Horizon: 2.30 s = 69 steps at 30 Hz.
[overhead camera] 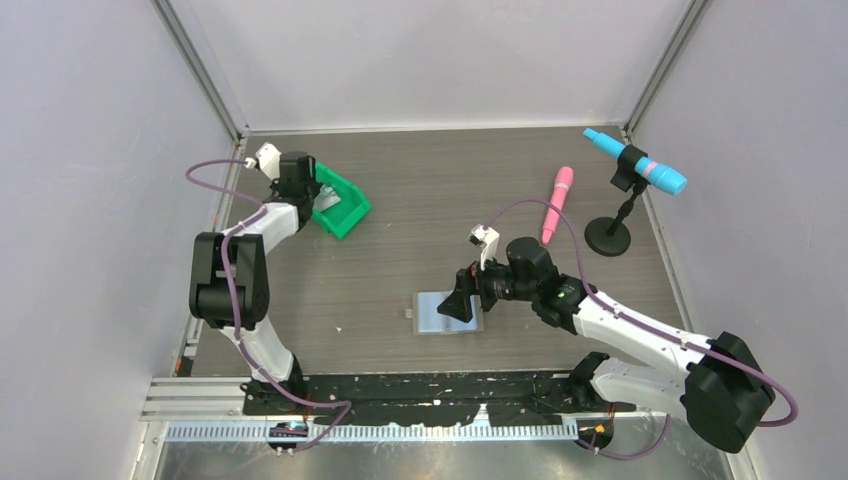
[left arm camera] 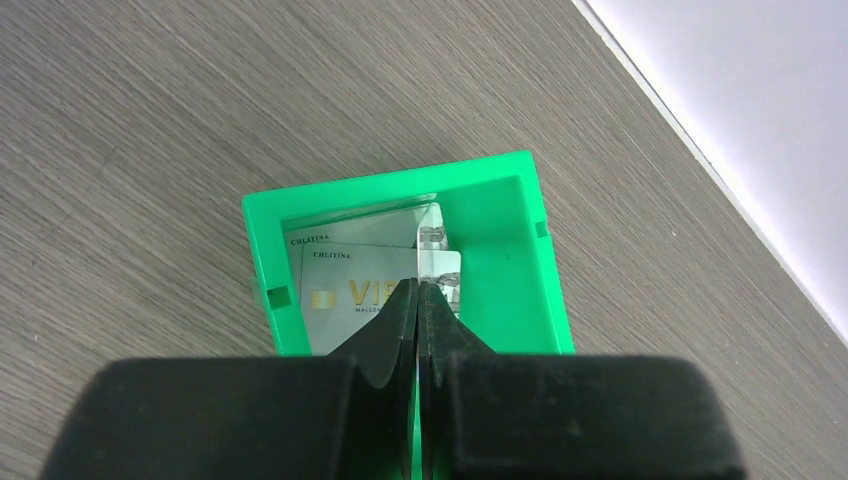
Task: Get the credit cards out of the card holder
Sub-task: Place the credit card in the storage box, then remove the credit card from the card holder.
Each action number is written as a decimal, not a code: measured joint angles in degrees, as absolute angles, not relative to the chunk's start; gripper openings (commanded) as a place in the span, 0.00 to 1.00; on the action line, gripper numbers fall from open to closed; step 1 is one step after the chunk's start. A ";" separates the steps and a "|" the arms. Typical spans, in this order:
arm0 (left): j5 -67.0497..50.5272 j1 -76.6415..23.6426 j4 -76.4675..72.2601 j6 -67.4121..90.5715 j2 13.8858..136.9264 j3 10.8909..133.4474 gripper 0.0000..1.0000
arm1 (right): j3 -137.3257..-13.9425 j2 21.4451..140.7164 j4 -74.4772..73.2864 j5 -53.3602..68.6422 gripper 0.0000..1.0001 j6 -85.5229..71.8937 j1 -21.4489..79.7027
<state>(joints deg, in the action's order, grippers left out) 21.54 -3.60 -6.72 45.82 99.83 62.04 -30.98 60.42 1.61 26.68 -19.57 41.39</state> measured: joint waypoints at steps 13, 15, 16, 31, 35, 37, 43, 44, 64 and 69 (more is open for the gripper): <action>21.52 -3.60 -4.23 44.95 100.66 64.82 0.17 | -31.09 60.36 1.04 27.05 0.95 -19.31 39.99; 21.50 -3.60 -3.62 44.82 100.92 65.10 0.18 | -31.09 60.20 0.95 27.09 0.95 -19.31 39.88; 21.47 -3.60 -3.18 44.75 101.06 65.30 0.18 | -31.09 60.07 0.91 27.09 0.96 -19.29 39.83; 21.34 -3.60 1.52 44.64 100.90 66.78 0.28 | -31.09 57.34 -1.39 27.00 0.95 -19.42 39.24; 19.59 -3.60 6.66 44.34 99.29 68.62 0.31 | -31.11 56.60 -2.85 26.15 0.96 -19.92 39.22; 18.02 -3.60 10.31 44.01 97.91 70.54 0.31 | -31.33 56.49 -3.64 25.67 0.95 -20.53 39.20; 8.47 -3.57 20.60 40.51 91.92 77.47 0.33 | -31.86 56.49 -6.48 23.40 1.00 -24.01 39.13; 6.39 -3.57 21.69 39.86 90.56 77.56 0.34 | -31.94 56.49 -6.94 22.94 1.00 -24.71 39.13; -16.71 -25.74 29.61 33.08 64.66 45.08 0.56 | -27.31 53.93 -8.29 16.03 0.92 -37.93 39.13; -18.63 -31.88 26.68 34.04 66.41 41.30 0.57 | -27.18 51.62 -8.86 15.00 0.92 -38.15 39.13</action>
<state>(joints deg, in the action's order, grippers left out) -18.63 -31.88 26.68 34.04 66.41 41.30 -27.18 51.62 -8.86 15.00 -38.15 39.13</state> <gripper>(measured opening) 0.565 0.919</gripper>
